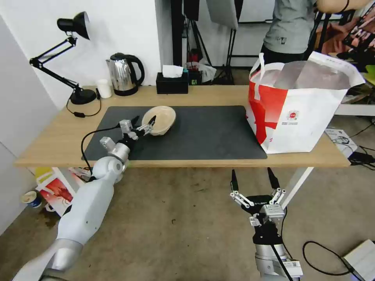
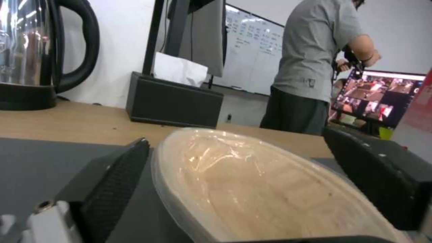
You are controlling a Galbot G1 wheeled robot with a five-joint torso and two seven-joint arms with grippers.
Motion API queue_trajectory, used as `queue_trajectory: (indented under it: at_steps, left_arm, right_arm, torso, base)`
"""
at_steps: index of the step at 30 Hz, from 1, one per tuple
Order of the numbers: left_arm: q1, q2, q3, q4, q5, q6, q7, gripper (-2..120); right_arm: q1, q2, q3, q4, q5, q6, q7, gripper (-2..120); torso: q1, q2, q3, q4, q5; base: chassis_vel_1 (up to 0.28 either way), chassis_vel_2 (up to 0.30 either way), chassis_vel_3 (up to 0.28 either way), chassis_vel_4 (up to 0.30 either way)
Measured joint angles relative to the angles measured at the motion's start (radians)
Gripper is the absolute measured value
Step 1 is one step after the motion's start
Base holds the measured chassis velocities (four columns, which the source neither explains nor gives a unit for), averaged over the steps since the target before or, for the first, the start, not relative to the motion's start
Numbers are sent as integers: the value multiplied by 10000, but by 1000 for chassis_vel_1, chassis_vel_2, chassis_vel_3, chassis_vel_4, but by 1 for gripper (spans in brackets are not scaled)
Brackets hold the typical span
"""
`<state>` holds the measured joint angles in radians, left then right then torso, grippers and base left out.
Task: Pick up the trash from the table and place it into the takeout bag.
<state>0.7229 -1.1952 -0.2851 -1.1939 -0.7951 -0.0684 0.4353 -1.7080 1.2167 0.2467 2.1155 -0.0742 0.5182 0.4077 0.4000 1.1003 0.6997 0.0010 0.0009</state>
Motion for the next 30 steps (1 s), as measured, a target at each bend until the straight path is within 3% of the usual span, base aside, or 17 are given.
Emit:
queue_trajectory:
  at_steps: [1, 2, 3, 6, 10, 13, 17, 23, 26, 30]
  left_arm:
    - [79, -17, 24, 8, 15, 53, 79, 91]
    - [138, -72, 77, 136, 63, 67, 196, 87]
    - [146, -48, 77, 140, 94, 99, 236, 81]
    - [175, -28, 78, 139, 102, 105, 306, 74]
    - [204, -15, 58, 139, 105, 106, 332, 62]
    - [226, -7, 29, 139, 107, 82, 362, 45]
    - [259, 1, -24, 138, 123, -39, 441, 31]
    - [264, 93, -25, 137, 161, -122, 502, 15]
    - [287, 214, -18, -41, 177, -121, 506, 0]
    - [436, 408, -10, -434, 284, -186, 465, 0]
  right_arm:
    - [2, 0, 1, -1, 0, 0, 0, 100]
    - [-14, -11, -4, -5, 4, 6, 5, 100]
    - [11, 14, 19, -1, 0, 15, 5, 100]
    - [-2, -5, 11, -6, 3, 4, 1, 100]
    - [3, 1, 0, -2, 2, 6, -2, 100]
    - [-1, 1, -2, -2, 1, 5, -2, 100]
    - [-1, 1, -1, -2, 1, 5, 0, 100]
    - [-1, 0, 0, -3, 1, 3, 0, 100]
    - [-1, 1, 0, -1, 2, 1, 0, 100]
    - [-1, 0, 0, -1, 1, 0, 1, 100]
  torso:
    - [-2, 0, 2, 5, -1]
    - [0, -8, 14, 13, -48]
    - [2, -12, 11, -24, -30]
    - [2, -9, 9, -5, -23]
    - [2, -7, 6, -10, -8]
    - [2, -6, 4, -13, -9]
    - [2, -4, 3, -14, -9]
    - [1, -3, 3, -17, -13]
    - [3, -10, 9, -13, -29]
    - [13, -19, 15, -12, -34]
  base:
    - [0, 0, 0, 0]
    - [0, 0, 0, 0]
    - [0, 0, 0, 0]
    - [0, 0, 0, 0]
    - [0, 0, 0, 0]
    - [0, 0, 0, 0]
    - [0, 0, 0, 0]
    - [0, 0, 0, 0]
    - [0, 0, 0, 0]
    - [0, 0, 0, 0]
